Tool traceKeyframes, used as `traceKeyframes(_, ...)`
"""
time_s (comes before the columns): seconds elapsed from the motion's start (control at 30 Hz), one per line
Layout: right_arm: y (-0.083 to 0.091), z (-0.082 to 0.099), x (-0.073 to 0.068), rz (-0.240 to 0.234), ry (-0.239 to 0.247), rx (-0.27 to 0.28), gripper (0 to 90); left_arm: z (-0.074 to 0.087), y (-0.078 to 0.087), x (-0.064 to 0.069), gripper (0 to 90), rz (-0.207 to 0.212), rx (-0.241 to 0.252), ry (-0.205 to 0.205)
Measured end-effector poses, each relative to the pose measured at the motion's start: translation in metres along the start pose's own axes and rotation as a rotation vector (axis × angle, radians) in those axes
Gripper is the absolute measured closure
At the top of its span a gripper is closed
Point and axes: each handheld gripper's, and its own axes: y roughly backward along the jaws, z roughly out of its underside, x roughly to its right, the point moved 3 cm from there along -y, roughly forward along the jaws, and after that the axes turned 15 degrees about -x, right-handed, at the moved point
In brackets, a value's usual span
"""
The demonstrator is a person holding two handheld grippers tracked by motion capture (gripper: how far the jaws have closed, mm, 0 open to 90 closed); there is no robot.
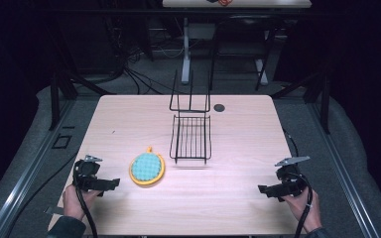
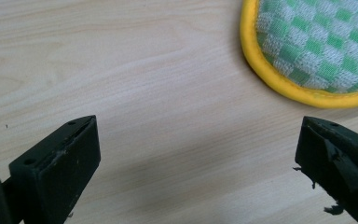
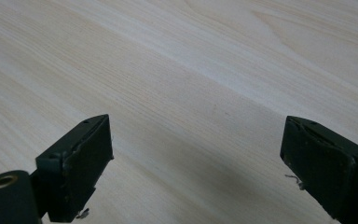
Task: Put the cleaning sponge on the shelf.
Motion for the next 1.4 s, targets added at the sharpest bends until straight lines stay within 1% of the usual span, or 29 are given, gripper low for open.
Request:
traceKeyframes(0.13,0.0,0.0,-0.001,0.001,0.008,-0.007,8.7,-0.006,0.004,0.006,0.0,-0.002,0.015,-0.027)
traceKeyframes(0.3,0.001,0.001,-0.001,0.005,0.01,-0.001,8.7,-0.015,0.007,0.01,0.1,0.003,0.022,-0.031)
traceKeyframes(0.43,0.002,0.001,-0.002,0.003,0.006,-0.001,8.7,-0.022,0.01,0.012,0.1,0.003,0.024,-0.043)
traceKeyframes(0.5,0.001,0.001,-0.002,0.004,0.011,-0.004,8.7,-0.026,0.011,0.014,0.1,0.009,0.03,-0.042)
traceKeyframes(0.7,0.001,0.0,-0.004,0.007,0.017,-0.006,8.7,-0.041,0.017,0.019,0.0,0.02,0.061,-0.056)
traceKeyframes(0.8,0.001,0.0,-0.003,0.005,0.016,-0.005,8.7,-0.049,0.017,0.023,0.0,0.025,0.075,-0.057)
traceKeyframes(0.83,0.001,0.0,-0.003,0.004,0.016,-0.005,8.8,-0.052,0.017,0.023,0.0,0.025,0.077,-0.064)
traceKeyframes(0.97,0.0,0.0,-0.003,0.005,0.021,-0.011,8.9,-0.065,0.015,0.029,0.0,0.032,0.091,-0.071)
traceKeyframes(1.0,0.0,0.0,-0.003,0.005,0.022,-0.016,9.0,-0.068,0.014,0.03,0.0,0.037,0.085,-0.08)
traceKeyframes(1.03,0.0,0.0,-0.003,0.005,0.022,-0.016,9.0,-0.068,0.014,0.03,0.1,0.037,0.085,-0.08)
traceKeyframes(1.07,-0.001,0.0,-0.003,0.008,0.022,-0.013,9.0,-0.075,0.012,0.034,0.1,0.039,0.089,-0.088)
traceKeyframes(1.1,-0.002,0.0,-0.003,0.015,0.027,-0.018,9.0,-0.077,0.01,0.036,0.1,0.043,0.083,-0.091)
traceKeyframes(1.17,-0.001,0.0,-0.003,0.012,0.027,-0.027,9.0,-0.083,0.006,0.039,0.1,0.052,0.081,-0.099)
traceKeyframes(1.2,-0.002,0.0,-0.003,0.013,0.026,-0.017,9.0,-0.086,0.005,0.041,0.1,0.054,0.078,-0.1)
traceKeyframes(1.27,-0.001,0.0,-0.003,0.013,0.03,-0.014,9.1,-0.092,0.001,0.044,0.2,0.059,0.078,-0.105)
traceKeyframes(1.3,-0.001,0.0,-0.004,0.003,0.024,-0.012,9.1,-0.094,-0.001,0.045,0.2,0.06,0.074,-0.106)
traceKeyframes(1.33,-0.001,0.0,-0.004,0.003,0.025,-0.012,9.1,-0.097,-0.004,0.047,0.4,0.064,0.077,-0.106)
traceKeyframes(1.4,-0.001,0.0,-0.004,0.002,0.025,-0.012,9.1,-0.102,-0.008,0.049,2.7,0.071,0.071,-0.113)
